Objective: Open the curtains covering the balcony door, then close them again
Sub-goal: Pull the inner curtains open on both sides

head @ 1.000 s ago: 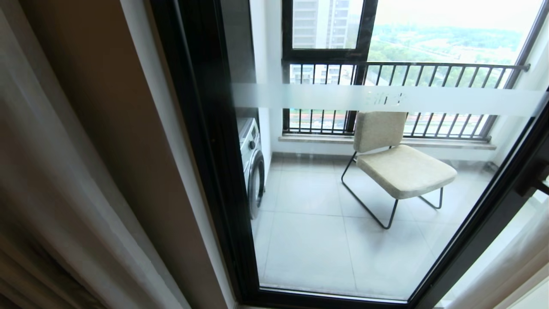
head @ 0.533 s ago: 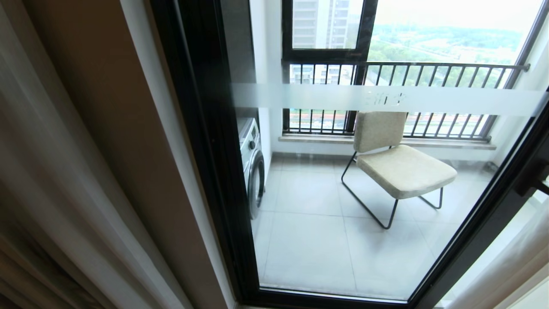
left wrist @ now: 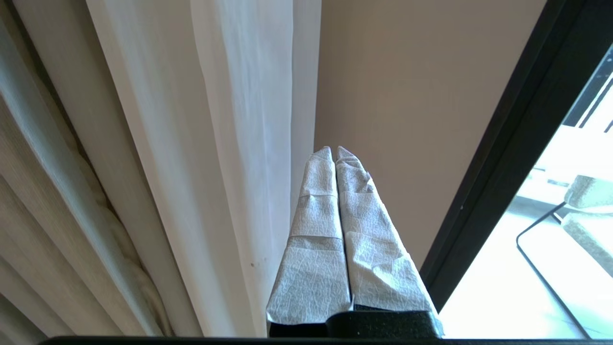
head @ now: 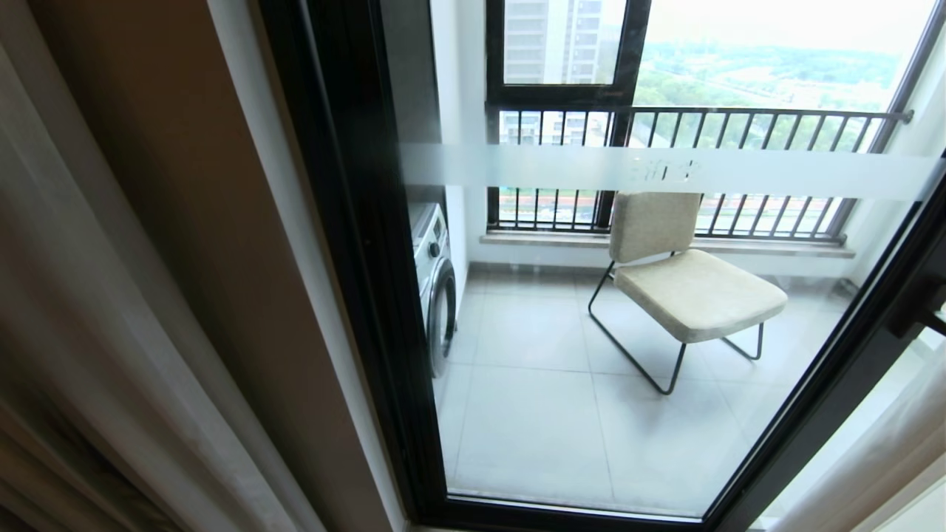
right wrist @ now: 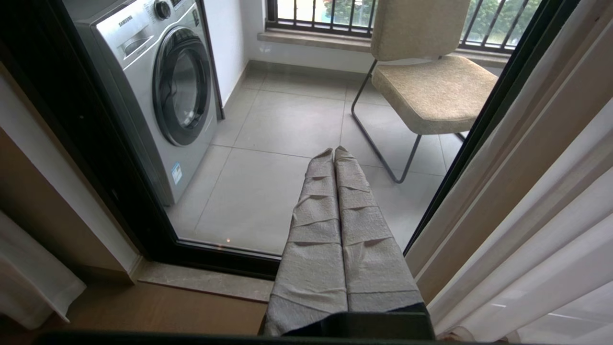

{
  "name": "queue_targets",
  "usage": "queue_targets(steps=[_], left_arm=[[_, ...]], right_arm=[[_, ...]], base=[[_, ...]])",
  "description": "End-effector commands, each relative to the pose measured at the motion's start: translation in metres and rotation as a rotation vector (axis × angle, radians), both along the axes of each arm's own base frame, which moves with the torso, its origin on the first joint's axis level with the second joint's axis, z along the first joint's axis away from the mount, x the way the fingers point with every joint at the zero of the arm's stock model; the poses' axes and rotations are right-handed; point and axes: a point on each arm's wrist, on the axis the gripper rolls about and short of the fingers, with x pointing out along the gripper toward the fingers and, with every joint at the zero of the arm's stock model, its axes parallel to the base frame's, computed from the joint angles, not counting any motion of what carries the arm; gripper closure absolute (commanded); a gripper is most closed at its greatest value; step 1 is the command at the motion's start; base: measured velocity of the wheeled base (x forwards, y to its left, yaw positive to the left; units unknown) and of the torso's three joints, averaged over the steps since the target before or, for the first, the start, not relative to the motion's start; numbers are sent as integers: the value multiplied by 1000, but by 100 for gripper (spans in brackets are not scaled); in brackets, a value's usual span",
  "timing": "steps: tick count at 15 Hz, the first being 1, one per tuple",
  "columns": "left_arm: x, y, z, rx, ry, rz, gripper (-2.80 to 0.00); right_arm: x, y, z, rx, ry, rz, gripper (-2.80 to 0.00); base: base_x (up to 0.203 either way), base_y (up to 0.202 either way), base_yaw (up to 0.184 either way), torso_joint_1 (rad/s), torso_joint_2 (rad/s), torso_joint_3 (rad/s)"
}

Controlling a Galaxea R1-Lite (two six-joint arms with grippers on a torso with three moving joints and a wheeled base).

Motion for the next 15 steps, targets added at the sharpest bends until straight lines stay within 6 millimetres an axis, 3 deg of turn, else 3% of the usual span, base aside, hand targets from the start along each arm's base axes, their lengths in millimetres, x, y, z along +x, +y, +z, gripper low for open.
queue_targets(steps=[1, 4, 9, 11, 15], left_arm=[[-14, -9, -8, 1, -2, -3, 0], [-24, -24, -27, -8, 26, -57, 0], [-23, -67, -57, -7, 97, -342, 0], [-38, -79, -83, 1, 140, -336, 0], [-87, -81, -144, 18, 166, -268, 0]], right_arm=[[0, 0, 0, 0, 0, 1, 0], [0, 0, 0, 0, 0, 1, 0], [0, 0, 0, 0, 0, 1, 0], [0, 0, 0, 0, 0, 1, 0], [0, 0, 0, 0, 0, 1, 0]], base=[[0, 0, 0, 0, 0, 0], [0, 0, 0, 0, 0, 0], [0, 0, 0, 0, 0, 0], [0, 0, 0, 0, 0, 0], [0, 0, 0, 0, 0, 0]])
